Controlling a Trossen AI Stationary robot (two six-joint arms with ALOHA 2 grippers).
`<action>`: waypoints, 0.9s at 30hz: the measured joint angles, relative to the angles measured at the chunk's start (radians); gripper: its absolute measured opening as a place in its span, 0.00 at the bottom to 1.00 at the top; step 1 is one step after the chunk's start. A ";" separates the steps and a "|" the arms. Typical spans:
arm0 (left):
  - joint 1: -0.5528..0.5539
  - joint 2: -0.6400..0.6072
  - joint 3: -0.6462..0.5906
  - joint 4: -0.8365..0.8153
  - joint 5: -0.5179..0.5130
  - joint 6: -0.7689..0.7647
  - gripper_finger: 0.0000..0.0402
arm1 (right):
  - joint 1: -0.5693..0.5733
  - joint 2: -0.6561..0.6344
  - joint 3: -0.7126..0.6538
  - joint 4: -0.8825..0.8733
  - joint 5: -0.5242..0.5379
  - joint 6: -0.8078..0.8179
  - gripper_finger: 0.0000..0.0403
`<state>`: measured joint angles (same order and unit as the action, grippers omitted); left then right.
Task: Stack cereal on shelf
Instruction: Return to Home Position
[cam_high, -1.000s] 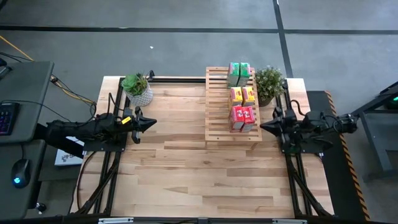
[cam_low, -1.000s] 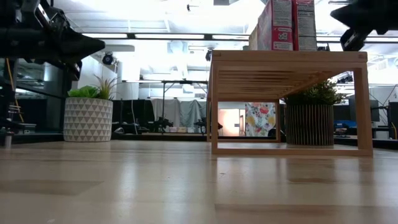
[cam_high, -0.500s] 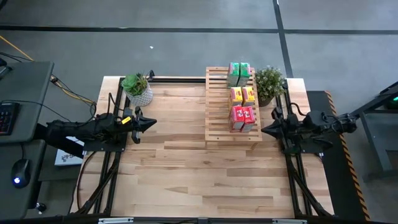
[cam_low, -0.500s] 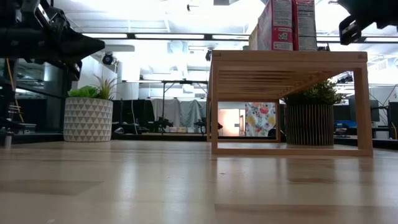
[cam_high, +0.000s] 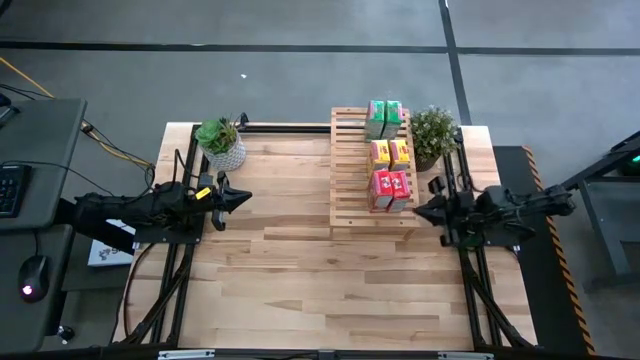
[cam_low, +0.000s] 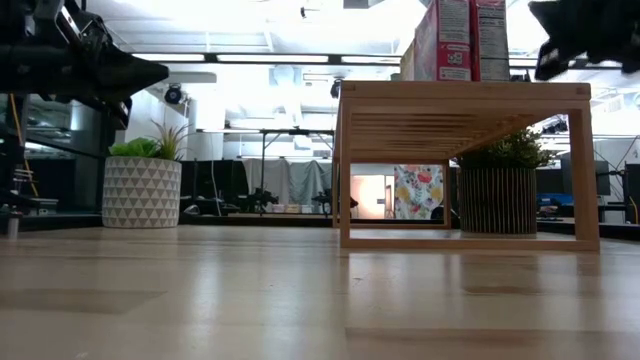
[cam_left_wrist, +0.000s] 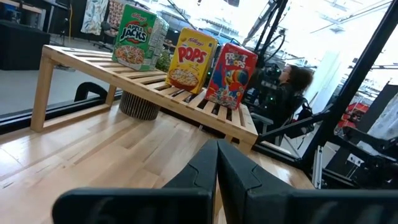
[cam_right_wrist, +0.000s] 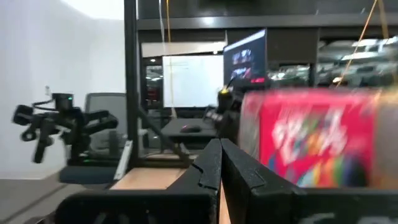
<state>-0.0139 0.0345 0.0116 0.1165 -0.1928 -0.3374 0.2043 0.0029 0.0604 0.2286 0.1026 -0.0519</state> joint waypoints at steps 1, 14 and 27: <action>0.000 0.000 0.000 0.000 0.000 0.000 0.01 | -0.002 0.000 -0.030 0.027 -0.007 0.024 0.00; 0.000 0.000 0.000 0.000 0.000 0.000 0.01 | -0.002 0.000 -0.050 0.202 0.120 -0.212 0.00; 0.000 0.000 0.000 0.000 0.000 0.000 0.01 | -0.041 0.000 -0.051 0.015 -0.087 0.029 0.00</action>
<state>-0.0137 0.0349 0.0116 0.1165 -0.1928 -0.3374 0.1631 0.0025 0.0097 0.2440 0.0160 -0.0229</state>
